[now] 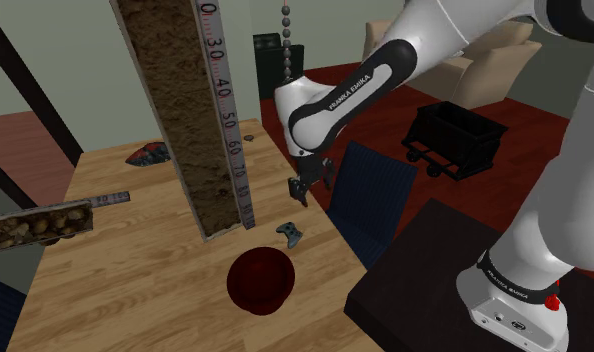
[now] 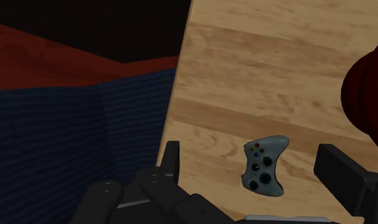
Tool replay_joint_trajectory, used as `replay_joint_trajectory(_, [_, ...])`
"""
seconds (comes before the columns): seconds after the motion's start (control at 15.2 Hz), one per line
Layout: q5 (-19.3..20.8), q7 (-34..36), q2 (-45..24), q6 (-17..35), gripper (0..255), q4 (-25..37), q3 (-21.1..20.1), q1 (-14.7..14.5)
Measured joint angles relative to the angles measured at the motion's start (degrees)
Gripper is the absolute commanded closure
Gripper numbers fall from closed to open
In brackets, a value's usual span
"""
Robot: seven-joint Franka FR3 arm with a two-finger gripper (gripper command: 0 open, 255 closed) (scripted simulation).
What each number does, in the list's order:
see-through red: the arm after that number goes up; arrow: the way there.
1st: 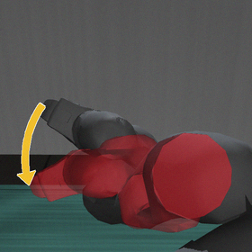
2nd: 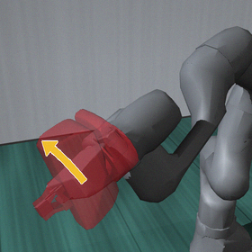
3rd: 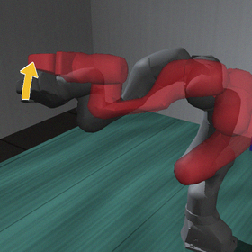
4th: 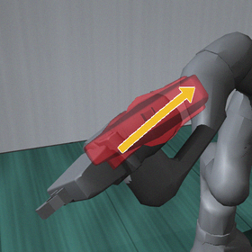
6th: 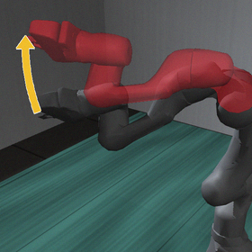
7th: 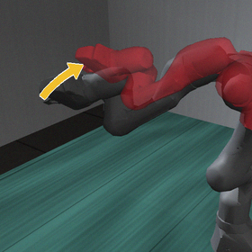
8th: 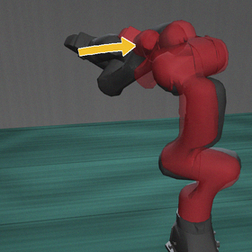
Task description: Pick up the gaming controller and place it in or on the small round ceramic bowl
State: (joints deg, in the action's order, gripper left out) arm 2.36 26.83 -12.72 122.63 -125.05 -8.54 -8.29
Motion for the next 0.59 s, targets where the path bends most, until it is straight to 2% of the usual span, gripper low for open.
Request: replay_joint_trajectory(0.59, [2.65,4.18,-20.55,1.97,0,16.58,0.25,-3.51])
